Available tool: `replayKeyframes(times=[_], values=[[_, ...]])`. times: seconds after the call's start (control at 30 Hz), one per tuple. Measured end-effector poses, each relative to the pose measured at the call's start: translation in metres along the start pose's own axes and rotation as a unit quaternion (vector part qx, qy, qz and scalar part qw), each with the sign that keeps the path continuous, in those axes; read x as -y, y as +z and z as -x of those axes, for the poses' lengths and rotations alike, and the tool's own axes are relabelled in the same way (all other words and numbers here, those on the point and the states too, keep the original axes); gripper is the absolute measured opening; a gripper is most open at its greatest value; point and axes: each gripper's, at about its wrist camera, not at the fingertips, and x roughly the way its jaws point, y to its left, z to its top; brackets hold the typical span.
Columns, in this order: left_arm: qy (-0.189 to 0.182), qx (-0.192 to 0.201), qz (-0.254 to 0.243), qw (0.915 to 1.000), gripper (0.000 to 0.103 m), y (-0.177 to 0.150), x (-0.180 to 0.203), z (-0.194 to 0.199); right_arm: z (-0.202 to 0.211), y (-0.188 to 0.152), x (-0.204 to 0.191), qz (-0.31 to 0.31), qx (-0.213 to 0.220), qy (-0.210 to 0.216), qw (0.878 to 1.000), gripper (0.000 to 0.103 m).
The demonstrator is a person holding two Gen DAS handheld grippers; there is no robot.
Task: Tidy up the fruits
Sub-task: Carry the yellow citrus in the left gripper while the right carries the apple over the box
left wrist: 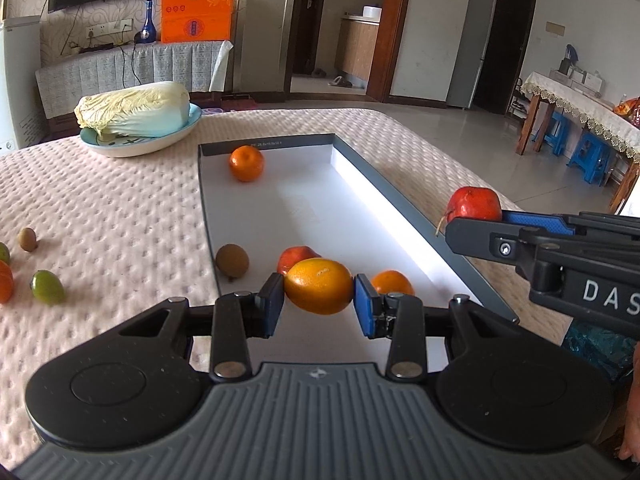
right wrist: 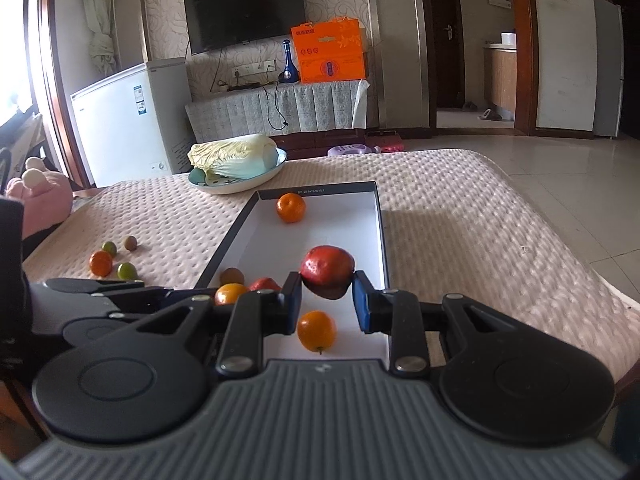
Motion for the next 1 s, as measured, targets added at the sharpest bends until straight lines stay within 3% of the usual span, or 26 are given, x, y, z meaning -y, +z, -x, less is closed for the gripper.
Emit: replayKeyframes(times=[1.0], values=[[0.009, -0.003, 0.006, 0.9999, 0.043, 0.002, 0.002, -0.022, 0.003, 0.001, 0.005, -0.014, 0.004, -0.008, 1.000, 0.030]])
